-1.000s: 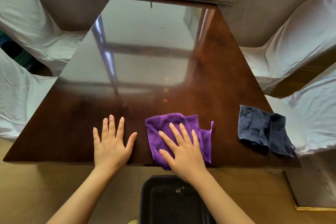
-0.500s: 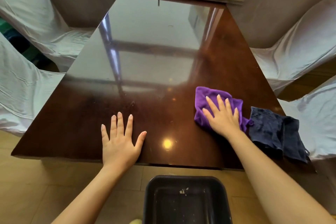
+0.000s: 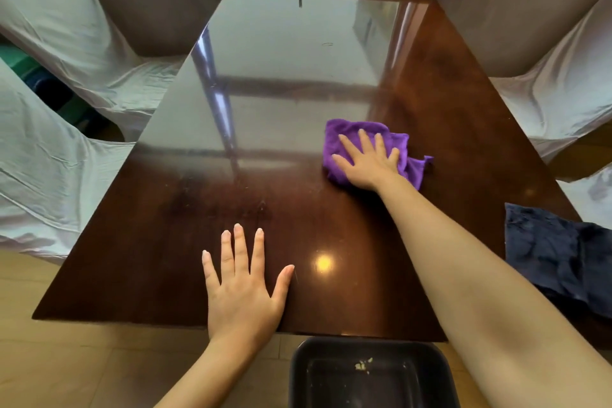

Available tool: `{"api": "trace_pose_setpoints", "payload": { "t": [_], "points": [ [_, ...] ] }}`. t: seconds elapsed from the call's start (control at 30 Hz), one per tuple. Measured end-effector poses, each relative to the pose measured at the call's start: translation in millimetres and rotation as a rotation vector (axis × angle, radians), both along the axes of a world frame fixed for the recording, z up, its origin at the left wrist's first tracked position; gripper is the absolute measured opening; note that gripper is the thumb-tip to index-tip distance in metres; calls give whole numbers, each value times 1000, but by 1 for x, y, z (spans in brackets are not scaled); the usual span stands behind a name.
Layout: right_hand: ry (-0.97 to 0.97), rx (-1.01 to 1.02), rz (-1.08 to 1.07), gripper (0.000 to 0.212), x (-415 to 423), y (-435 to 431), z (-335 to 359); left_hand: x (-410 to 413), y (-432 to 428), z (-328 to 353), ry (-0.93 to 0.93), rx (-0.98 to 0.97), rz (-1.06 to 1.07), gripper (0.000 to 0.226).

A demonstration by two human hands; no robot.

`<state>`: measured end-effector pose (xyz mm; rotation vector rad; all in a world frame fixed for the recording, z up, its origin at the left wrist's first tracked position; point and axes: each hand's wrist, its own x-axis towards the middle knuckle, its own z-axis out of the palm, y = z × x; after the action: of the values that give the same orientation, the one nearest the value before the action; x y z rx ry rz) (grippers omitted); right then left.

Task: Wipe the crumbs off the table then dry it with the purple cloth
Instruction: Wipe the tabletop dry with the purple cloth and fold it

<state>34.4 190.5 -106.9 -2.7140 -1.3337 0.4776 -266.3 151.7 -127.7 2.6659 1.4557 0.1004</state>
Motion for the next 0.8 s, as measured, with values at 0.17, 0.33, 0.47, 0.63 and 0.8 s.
{"api": "trace_pose_setpoints", "payload": {
  "t": [0.17, 0.33, 0.47, 0.63, 0.8],
  "points": [
    [-71, 72, 284, 56, -41, 0, -2, 0, 1, 1, 6, -6, -1, 85],
    [-34, 172, 560, 53, -79, -79, -1, -1, 2, 0, 19, -3, 6, 85],
    [1, 146, 648, 52, -103, -149, 1, -2, 1, 0, -8, -13, 5, 84],
    [-3, 118, 615, 52, -118, -217, 0, -2, 1, 1, -20, 9, 16, 88],
    [-61, 82, 504, 55, -103, -262, 1, -2, -1, -1, -28, 0, 23, 82]
  ]
}}
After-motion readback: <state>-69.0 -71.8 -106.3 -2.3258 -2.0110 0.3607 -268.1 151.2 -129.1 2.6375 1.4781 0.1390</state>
